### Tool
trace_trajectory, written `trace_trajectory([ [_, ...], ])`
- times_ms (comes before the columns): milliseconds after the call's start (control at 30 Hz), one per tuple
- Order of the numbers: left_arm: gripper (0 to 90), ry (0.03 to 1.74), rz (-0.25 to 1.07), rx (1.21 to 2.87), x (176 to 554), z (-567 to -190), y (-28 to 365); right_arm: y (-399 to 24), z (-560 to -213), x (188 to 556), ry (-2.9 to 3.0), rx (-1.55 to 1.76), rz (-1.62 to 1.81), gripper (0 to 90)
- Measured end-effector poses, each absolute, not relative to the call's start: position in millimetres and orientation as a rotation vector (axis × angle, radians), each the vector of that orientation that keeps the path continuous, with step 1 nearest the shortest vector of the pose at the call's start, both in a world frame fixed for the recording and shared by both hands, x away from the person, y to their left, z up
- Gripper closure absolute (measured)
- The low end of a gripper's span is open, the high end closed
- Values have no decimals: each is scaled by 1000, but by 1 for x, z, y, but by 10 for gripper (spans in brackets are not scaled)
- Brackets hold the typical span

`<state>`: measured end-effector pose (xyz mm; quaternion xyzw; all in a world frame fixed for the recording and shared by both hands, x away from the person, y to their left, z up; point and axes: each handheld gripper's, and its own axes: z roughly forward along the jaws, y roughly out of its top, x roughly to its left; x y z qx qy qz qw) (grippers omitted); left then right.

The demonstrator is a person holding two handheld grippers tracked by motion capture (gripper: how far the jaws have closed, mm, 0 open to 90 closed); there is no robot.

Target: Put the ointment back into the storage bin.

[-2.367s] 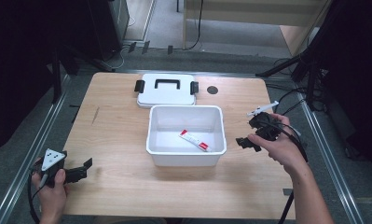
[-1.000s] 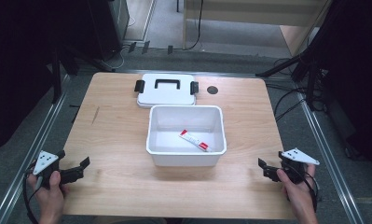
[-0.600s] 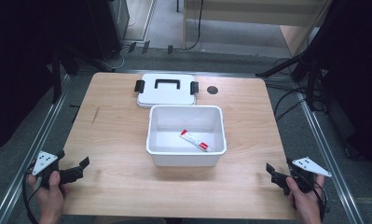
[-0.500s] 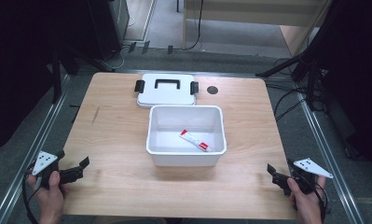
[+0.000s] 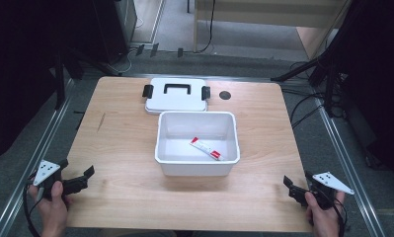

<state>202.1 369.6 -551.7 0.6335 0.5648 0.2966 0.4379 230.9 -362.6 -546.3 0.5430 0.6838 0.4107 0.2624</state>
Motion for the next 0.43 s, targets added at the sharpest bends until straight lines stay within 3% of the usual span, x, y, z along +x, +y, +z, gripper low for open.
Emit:
trace_trajectory([
  [267, 0, 1405, 736, 1576, 202, -552, 369, -361, -546, 229, 1837, 1472, 1106, 130],
  [433, 0, 1403, 733, 1577, 202, -552, 370, -365, -542, 228, 1801, 1524, 1272, 131],
])
